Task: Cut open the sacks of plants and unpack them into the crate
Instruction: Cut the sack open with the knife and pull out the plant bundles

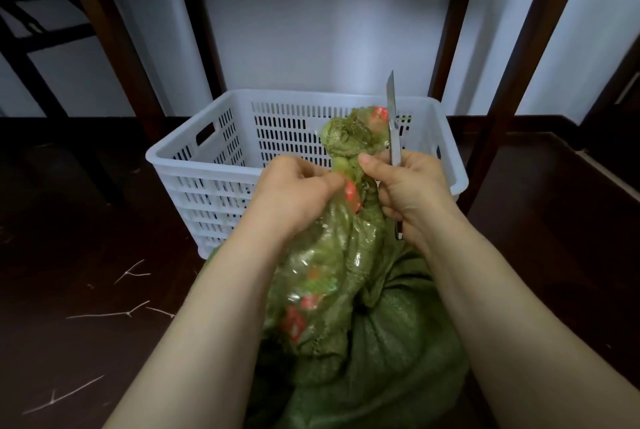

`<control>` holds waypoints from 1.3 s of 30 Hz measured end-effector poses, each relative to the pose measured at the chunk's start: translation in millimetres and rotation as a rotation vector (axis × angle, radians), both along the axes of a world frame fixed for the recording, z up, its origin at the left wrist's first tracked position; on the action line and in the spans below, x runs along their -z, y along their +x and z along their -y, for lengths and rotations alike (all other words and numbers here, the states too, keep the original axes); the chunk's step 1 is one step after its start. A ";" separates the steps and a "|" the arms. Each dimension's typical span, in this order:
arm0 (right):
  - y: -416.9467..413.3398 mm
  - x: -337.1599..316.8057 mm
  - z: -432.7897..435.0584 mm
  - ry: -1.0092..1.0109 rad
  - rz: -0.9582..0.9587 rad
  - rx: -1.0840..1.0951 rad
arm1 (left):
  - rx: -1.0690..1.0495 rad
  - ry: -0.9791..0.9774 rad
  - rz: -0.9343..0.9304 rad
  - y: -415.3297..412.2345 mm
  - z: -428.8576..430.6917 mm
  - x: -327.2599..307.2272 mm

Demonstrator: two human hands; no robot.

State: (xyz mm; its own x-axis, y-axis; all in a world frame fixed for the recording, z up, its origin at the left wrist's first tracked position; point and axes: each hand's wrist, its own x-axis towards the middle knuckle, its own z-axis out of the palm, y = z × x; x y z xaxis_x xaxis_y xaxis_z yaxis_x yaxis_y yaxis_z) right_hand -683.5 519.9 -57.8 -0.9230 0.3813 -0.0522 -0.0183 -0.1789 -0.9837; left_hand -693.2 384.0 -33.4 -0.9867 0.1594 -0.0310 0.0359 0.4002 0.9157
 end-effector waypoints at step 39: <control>3.6 -1.9 -2.6 -0.050 -0.005 -0.097 | 0.236 -0.245 -0.663 -0.8 12.4 9.6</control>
State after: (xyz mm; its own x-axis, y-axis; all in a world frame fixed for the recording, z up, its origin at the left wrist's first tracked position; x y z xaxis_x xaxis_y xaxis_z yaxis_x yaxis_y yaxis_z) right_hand -679.9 522.5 -55.9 -0.9558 0.2871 -0.0641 -0.0033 -0.2285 -0.9735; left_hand -694.1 371.6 -42.9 -0.7512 0.4346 0.4968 0.6600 0.5030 0.5580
